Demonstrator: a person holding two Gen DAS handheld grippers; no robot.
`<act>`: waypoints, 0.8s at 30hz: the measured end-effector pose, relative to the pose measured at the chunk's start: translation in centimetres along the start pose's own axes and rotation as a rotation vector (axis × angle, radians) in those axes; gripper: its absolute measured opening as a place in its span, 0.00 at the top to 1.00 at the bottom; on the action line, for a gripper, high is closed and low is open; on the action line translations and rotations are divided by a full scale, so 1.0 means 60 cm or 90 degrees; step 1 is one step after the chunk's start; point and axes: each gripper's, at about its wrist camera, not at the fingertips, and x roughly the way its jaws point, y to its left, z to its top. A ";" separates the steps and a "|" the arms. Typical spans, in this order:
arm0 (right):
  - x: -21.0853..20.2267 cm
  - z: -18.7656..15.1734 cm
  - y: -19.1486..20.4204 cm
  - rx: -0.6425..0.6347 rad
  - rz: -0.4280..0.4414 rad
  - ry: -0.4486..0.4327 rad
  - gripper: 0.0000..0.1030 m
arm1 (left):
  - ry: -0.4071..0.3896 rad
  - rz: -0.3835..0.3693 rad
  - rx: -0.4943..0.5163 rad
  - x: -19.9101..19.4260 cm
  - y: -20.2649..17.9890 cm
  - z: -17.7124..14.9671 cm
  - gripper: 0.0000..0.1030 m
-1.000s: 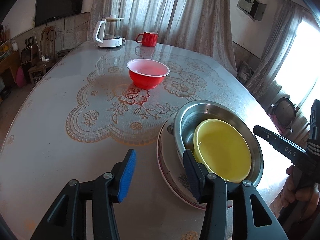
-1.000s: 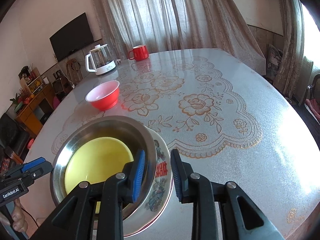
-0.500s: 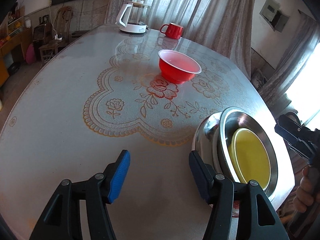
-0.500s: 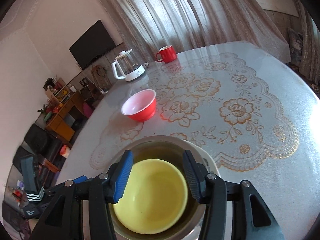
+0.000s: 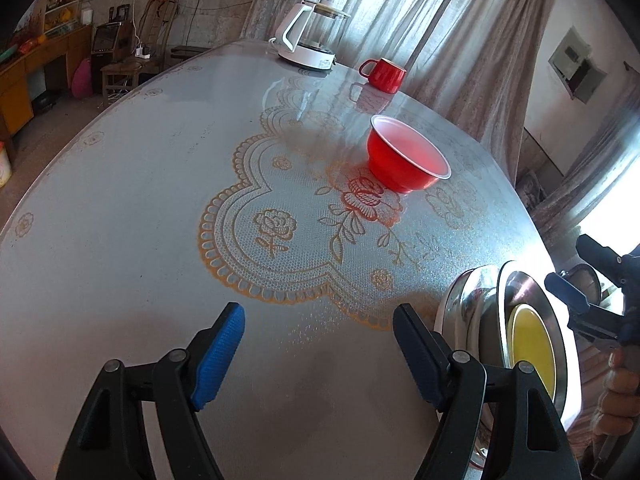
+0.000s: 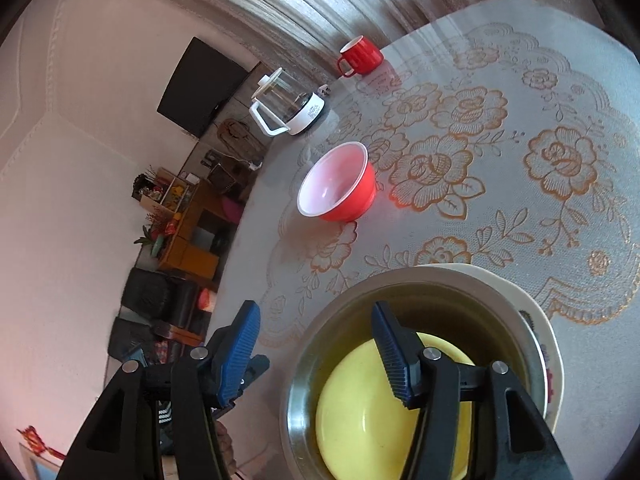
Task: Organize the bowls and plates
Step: 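Open the right gripper and move it toward the red-and-white bowl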
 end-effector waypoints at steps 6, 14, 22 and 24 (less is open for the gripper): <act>0.024 0.031 -0.014 0.074 0.025 0.010 0.43 | 0.009 -0.026 -0.009 0.007 -0.002 0.038 0.15; 0.048 0.081 -0.011 0.075 -0.007 0.008 0.43 | 0.007 -0.025 0.004 0.019 -0.016 0.099 0.09; 0.081 0.129 -0.012 0.076 -0.021 -0.004 0.43 | 0.015 -0.064 -0.011 0.050 -0.029 0.163 0.16; 0.094 0.142 -0.015 0.076 -0.034 -0.004 0.43 | 0.013 -0.068 -0.018 0.058 -0.031 0.180 0.16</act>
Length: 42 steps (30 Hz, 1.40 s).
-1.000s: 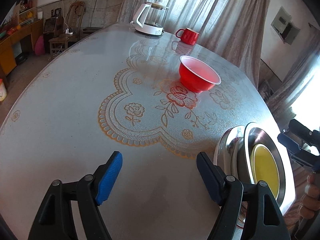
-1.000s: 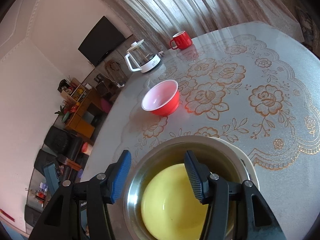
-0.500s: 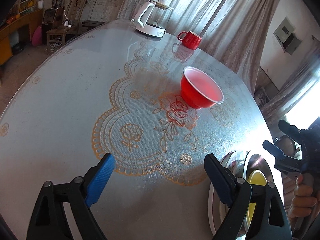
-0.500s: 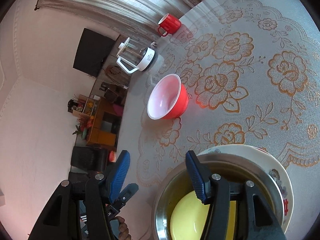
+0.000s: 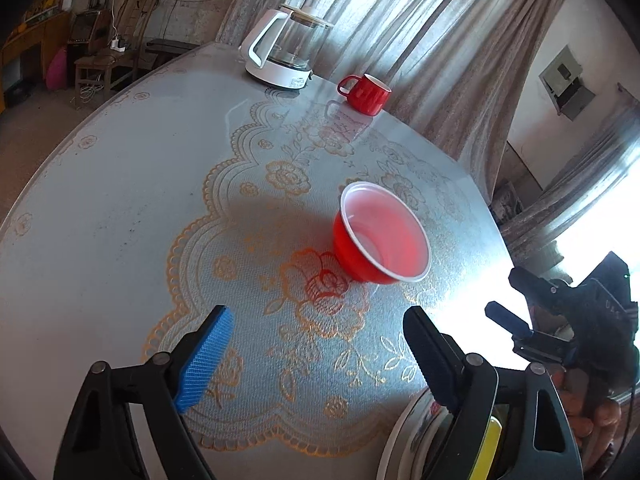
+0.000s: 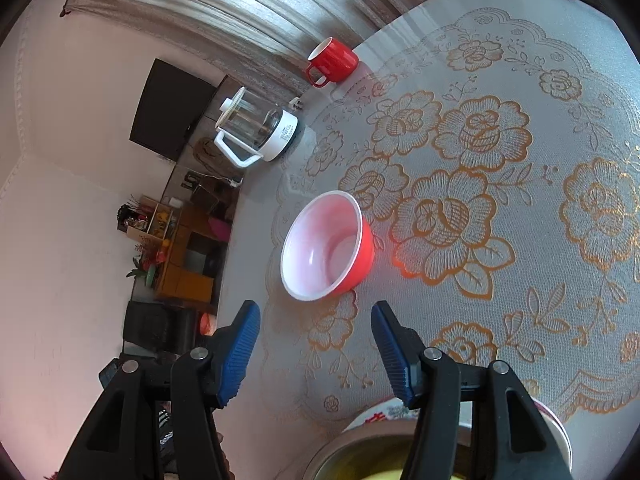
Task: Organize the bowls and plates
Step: 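Open the right gripper and move it toward the red-and-white bowl, then grasp the red-and-white bowl rim with the right gripper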
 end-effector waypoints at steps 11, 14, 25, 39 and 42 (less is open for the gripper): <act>0.084 0.054 -0.012 0.010 -0.060 0.029 0.66 | -0.028 -0.081 -0.091 0.052 0.012 0.079 0.11; 0.103 0.063 -0.017 0.015 -0.076 0.033 0.69 | -0.010 -0.079 -0.099 0.068 0.014 0.093 0.09; 0.148 0.076 -0.027 0.026 -0.095 0.042 0.80 | 0.070 -0.064 -0.130 0.145 0.011 0.106 0.61; 0.143 0.060 -0.012 -0.004 -0.097 0.042 0.91 | 0.061 -0.061 -0.101 0.114 -0.007 0.063 0.90; 0.138 0.046 -0.009 -0.015 -0.097 0.051 0.91 | 0.063 -0.052 -0.098 0.102 -0.005 0.043 0.90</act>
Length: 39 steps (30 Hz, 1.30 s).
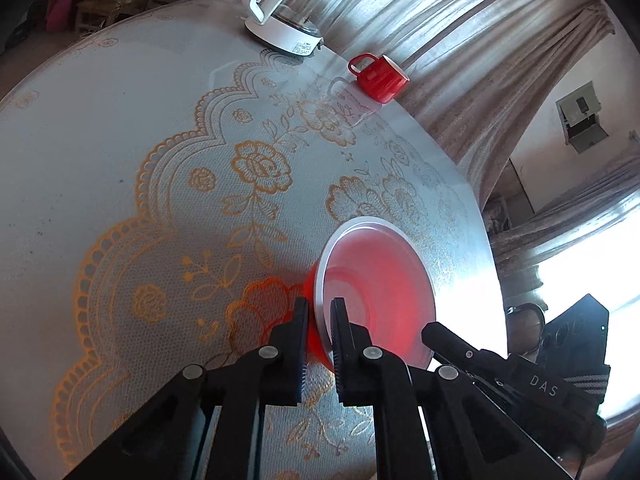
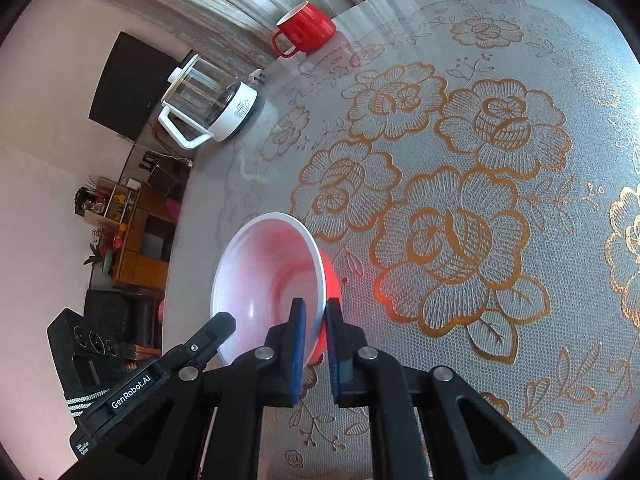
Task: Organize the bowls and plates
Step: 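Grasp the red-and-white bowl rim with the right gripper, then lift the red-and-white bowl and carry it to the stacked bowls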
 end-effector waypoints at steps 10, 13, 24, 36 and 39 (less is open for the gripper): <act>-0.001 -0.046 0.016 -0.019 -0.014 0.044 0.91 | -0.006 0.018 0.004 -0.068 0.017 -0.066 0.90; 0.001 -0.062 0.023 -0.023 -0.005 0.063 0.91 | -0.008 0.023 0.006 -0.087 0.025 -0.082 0.90; 0.012 -0.105 0.080 -0.116 -0.017 0.083 0.88 | -0.046 0.049 0.010 -0.130 0.058 -0.121 0.70; 0.004 -0.108 0.101 -0.136 -0.023 0.000 0.68 | -0.095 0.047 0.040 -0.128 0.062 -0.114 0.45; 0.009 -0.109 0.103 -0.146 -0.035 -0.007 0.70 | -0.090 0.044 0.032 -0.117 0.063 -0.106 0.47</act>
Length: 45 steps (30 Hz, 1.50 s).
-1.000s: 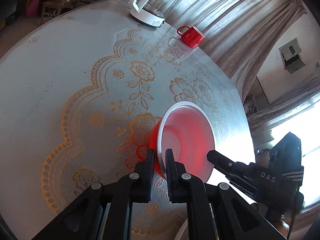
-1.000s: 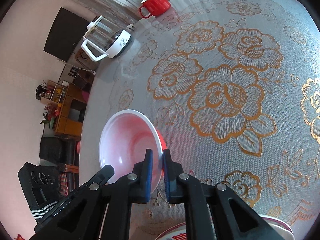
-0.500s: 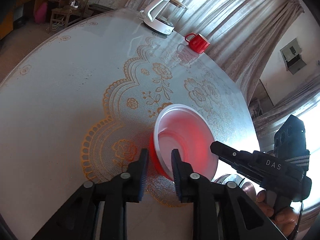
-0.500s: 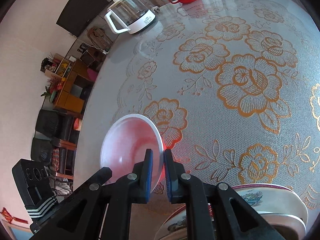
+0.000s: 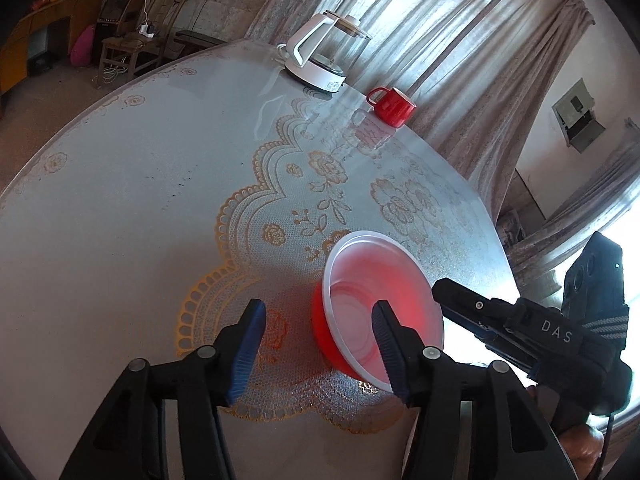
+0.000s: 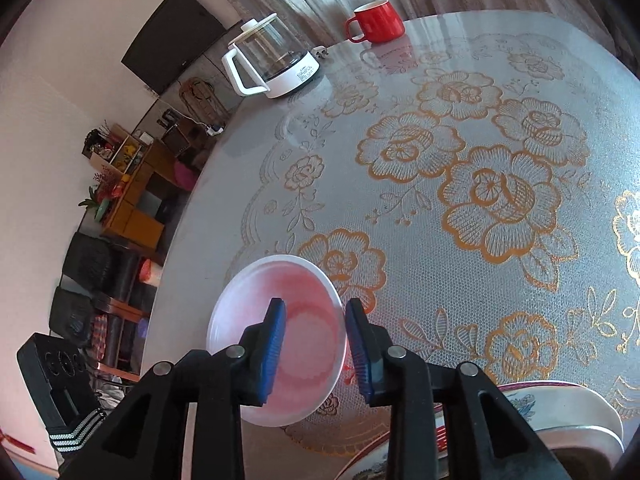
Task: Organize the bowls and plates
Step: 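Lift the red-and-white bowl and carry it to the stacked bowls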
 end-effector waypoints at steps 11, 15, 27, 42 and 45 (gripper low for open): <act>0.018 -0.008 -0.005 0.003 -0.014 0.013 0.88 | 0.022 0.025 0.045 0.037 -0.019 -0.013 0.89; 0.012 -0.013 0.000 -0.008 -0.016 0.005 0.89 | 0.013 0.030 0.051 0.019 -0.019 -0.019 0.90; -0.037 -0.046 0.044 -0.064 -0.004 -0.026 0.89 | -0.027 0.018 0.033 -0.058 -0.021 -0.043 0.90; -0.105 -0.096 0.049 -0.072 0.029 -0.059 0.89 | -0.037 -0.005 0.066 -0.109 -0.043 -0.079 0.90; -0.126 -0.106 0.049 -0.076 0.035 -0.075 0.89 | -0.041 -0.017 0.074 -0.121 -0.051 -0.083 0.90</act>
